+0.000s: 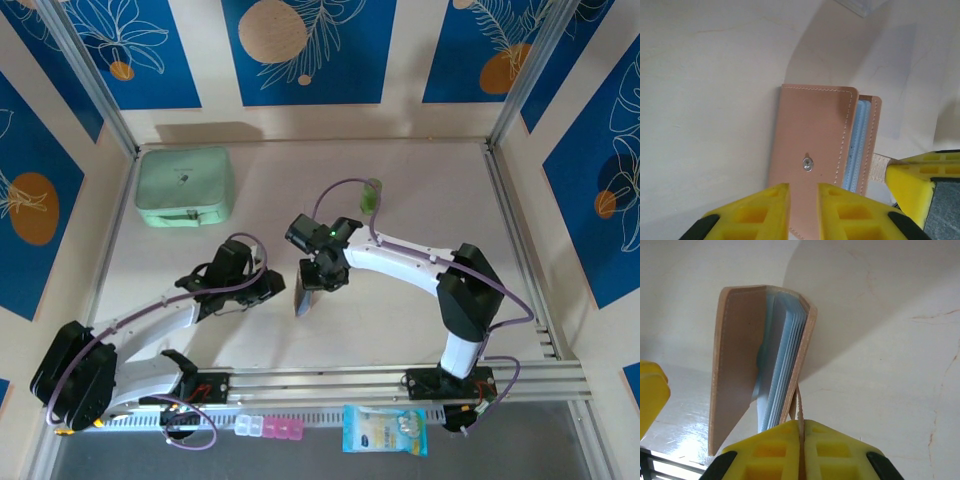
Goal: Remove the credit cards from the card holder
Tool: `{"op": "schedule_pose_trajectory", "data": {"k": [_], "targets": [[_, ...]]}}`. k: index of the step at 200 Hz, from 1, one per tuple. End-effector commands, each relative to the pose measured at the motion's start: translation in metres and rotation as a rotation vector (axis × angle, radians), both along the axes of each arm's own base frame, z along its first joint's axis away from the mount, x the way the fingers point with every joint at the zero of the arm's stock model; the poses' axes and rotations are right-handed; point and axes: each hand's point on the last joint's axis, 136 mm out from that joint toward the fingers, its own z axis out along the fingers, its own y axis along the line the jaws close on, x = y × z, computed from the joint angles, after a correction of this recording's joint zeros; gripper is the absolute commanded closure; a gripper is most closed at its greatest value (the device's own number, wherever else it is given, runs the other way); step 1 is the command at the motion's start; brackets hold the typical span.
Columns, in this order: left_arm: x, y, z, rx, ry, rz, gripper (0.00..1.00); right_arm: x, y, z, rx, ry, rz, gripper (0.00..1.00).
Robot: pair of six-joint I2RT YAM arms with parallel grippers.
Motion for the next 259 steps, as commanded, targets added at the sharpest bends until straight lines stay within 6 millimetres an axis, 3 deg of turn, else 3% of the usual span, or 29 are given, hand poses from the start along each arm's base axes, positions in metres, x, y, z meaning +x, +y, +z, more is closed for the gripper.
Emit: {"op": "schedule_pose_trajectory", "data": {"k": [1, 110, 259], "targets": [[-0.004, 0.007, -0.008, 0.026, 0.013, -0.001, 0.79, -0.004, 0.0, 0.004, -0.019, 0.004, 0.035, 0.92], [0.001, 0.01, 0.007, 0.037, -0.026, 0.012, 0.78, -0.004, 0.014, 0.022, 0.056, -0.018, 0.111, 0.92], [0.002, 0.007, 0.002, 0.04, -0.011, 0.0, 0.78, -0.004, 0.024, 0.042, 0.114, -0.048, 0.166, 0.92]]}}
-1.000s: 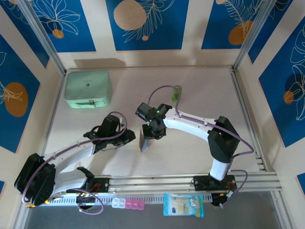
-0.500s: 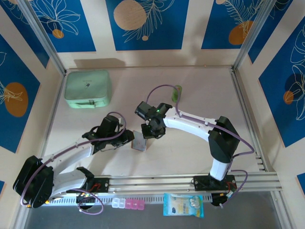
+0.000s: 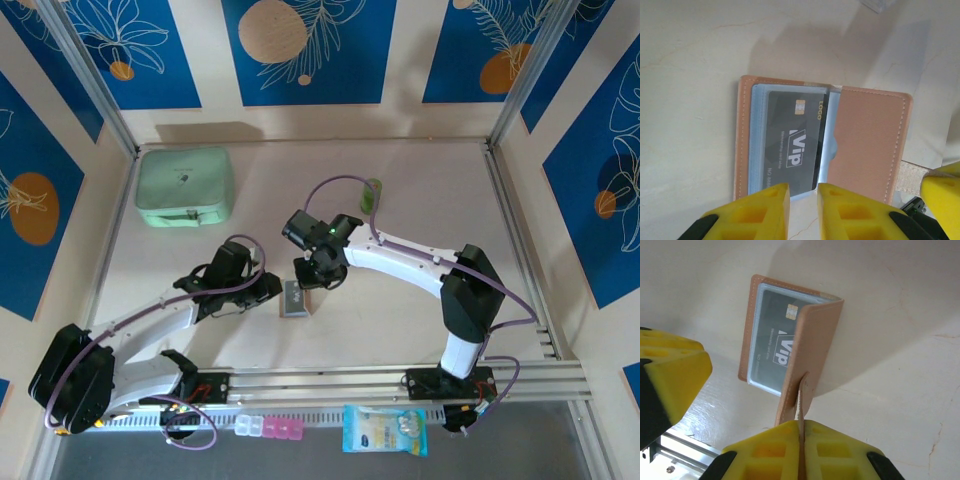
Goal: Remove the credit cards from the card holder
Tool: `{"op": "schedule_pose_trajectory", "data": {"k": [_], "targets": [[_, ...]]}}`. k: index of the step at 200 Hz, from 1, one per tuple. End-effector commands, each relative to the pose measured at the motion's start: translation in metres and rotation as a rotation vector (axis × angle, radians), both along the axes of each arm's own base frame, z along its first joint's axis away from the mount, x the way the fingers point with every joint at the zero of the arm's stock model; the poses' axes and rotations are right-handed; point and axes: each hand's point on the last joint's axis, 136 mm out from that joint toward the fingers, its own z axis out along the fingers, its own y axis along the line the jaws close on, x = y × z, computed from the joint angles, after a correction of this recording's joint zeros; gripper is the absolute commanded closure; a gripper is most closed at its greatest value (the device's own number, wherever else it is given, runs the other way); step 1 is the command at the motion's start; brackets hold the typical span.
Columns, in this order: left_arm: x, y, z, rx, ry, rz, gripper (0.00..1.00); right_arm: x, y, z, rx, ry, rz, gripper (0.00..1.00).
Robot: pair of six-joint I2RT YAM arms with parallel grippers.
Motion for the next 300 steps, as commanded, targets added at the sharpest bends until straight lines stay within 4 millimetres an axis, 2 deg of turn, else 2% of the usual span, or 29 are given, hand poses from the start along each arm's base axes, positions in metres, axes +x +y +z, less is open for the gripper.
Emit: {"op": "schedule_pose_trajectory", "data": {"k": [1, 43, 143, 219, 300], "targets": [[0.007, 0.0, 0.008, 0.002, -0.022, -0.001, 0.78, -0.003, 0.009, 0.024, 0.063, -0.016, 0.034, 0.92], [0.004, -0.005, -0.002, -0.001, 0.011, -0.021, 0.81, -0.003, -0.002, 0.017, 0.025, -0.014, 0.013, 0.92], [0.001, -0.017, -0.033, -0.014, 0.096, -0.065, 0.93, 0.001, -0.069, -0.033, -0.096, 0.036, -0.129, 0.92], [-0.007, -0.011, -0.059, 0.027, 0.157, -0.055, 0.97, 0.004, -0.085, -0.07, -0.173, 0.061, -0.155, 0.92], [-0.014, -0.004, -0.069, 0.067, 0.192, -0.054, 0.98, 0.005, -0.101, -0.099, -0.29, 0.074, -0.168, 0.91]]}}
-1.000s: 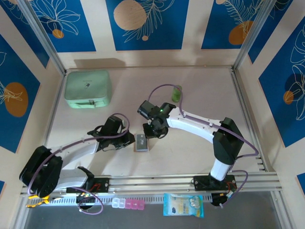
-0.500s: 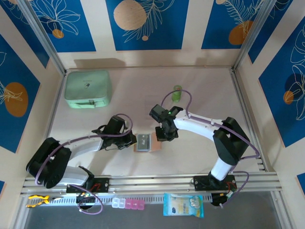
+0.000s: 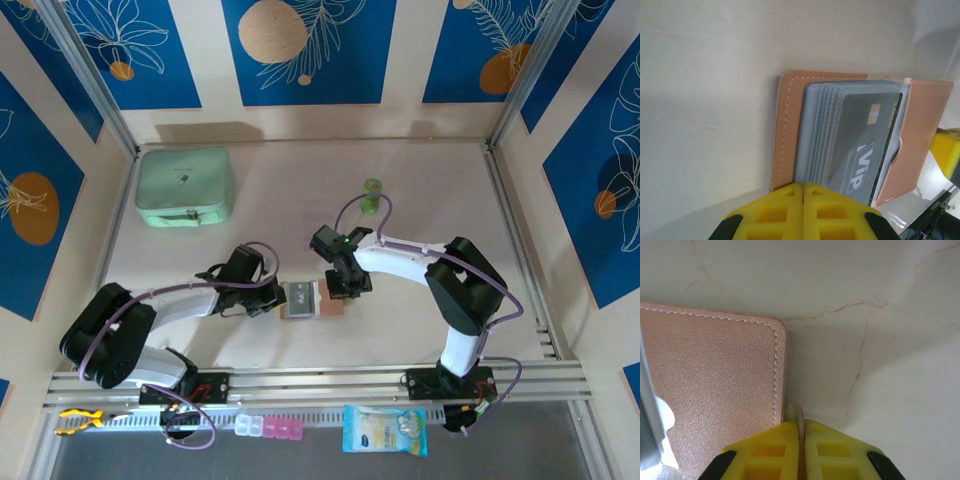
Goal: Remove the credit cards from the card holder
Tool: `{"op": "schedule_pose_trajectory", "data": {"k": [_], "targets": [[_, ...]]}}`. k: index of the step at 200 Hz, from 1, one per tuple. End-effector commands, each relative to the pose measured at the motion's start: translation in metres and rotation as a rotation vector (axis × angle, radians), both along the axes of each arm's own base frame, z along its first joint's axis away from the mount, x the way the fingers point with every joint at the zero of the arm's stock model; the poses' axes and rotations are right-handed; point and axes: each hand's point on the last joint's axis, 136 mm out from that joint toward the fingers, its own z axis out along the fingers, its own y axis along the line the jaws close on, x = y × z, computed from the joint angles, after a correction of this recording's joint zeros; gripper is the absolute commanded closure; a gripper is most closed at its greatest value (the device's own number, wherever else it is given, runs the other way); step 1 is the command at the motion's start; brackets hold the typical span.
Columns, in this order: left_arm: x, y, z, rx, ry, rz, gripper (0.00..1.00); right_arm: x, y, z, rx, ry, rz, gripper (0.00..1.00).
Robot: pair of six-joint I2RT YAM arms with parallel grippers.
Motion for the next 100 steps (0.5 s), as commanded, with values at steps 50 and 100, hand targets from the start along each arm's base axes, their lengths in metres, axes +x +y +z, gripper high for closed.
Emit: {"op": "schedule_pose_trajectory", "data": {"k": [50, 100], "targets": [[-0.012, 0.008, -0.018, 0.043, 0.055, -0.005, 0.98, -0.007, -0.019, -0.025, -0.093, 0.027, -0.034, 0.88], [-0.011, 0.006, -0.011, 0.03, 0.042, -0.006, 0.98, -0.005, -0.023, -0.01, -0.085, -0.003, -0.05, 0.8]]}}
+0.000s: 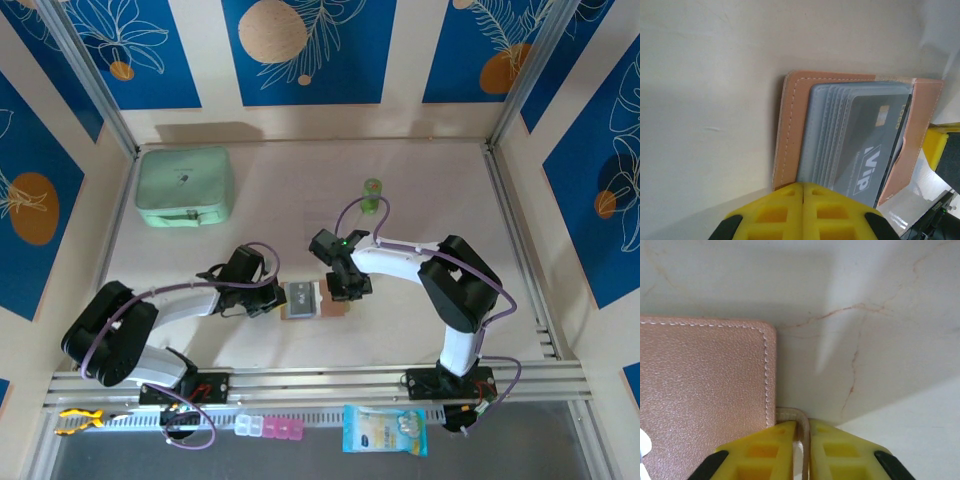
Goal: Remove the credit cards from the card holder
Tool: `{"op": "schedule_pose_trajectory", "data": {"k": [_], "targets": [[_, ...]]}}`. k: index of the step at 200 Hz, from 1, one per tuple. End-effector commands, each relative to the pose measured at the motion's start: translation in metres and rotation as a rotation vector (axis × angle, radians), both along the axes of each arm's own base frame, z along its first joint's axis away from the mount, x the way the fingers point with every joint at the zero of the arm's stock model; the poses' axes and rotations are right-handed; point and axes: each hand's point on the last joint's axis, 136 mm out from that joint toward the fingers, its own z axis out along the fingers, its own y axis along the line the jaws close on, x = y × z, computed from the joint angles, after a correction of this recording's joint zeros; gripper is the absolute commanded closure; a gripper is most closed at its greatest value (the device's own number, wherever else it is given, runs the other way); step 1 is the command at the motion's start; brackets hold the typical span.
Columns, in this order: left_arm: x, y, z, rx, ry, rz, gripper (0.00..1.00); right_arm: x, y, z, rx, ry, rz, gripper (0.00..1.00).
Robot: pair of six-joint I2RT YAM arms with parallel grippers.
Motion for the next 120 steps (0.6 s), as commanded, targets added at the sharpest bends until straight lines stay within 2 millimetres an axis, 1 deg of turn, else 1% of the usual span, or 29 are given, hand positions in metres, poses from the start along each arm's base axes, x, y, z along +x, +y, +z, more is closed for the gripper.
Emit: {"op": "schedule_pose_trajectory", "data": {"k": [1, 27, 49, 83, 97, 120], "targets": [[-0.011, 0.006, -0.008, 0.026, 0.034, -0.006, 0.98, -0.006, -0.017, 0.001, -0.051, 0.001, -0.024, 0.8], [-0.01, 0.007, -0.002, 0.023, 0.023, -0.002, 0.98, -0.004, -0.018, 0.013, -0.027, -0.019, -0.037, 0.71], [-0.009, 0.006, 0.002, 0.02, 0.015, -0.005, 0.98, -0.003, -0.021, 0.023, -0.004, -0.036, -0.053, 0.66], [-0.008, 0.006, 0.005, 0.02, 0.006, -0.006, 0.98, -0.001, -0.028, 0.035, 0.02, -0.061, -0.077, 0.63], [-0.008, 0.006, 0.005, 0.022, 0.007, -0.006, 0.98, -0.001, -0.033, 0.036, 0.018, -0.063, -0.086, 0.62], [-0.009, 0.007, 0.002, 0.029, 0.012, -0.009, 0.98, -0.001, -0.043, 0.03, 0.007, -0.049, -0.108, 0.61]]}}
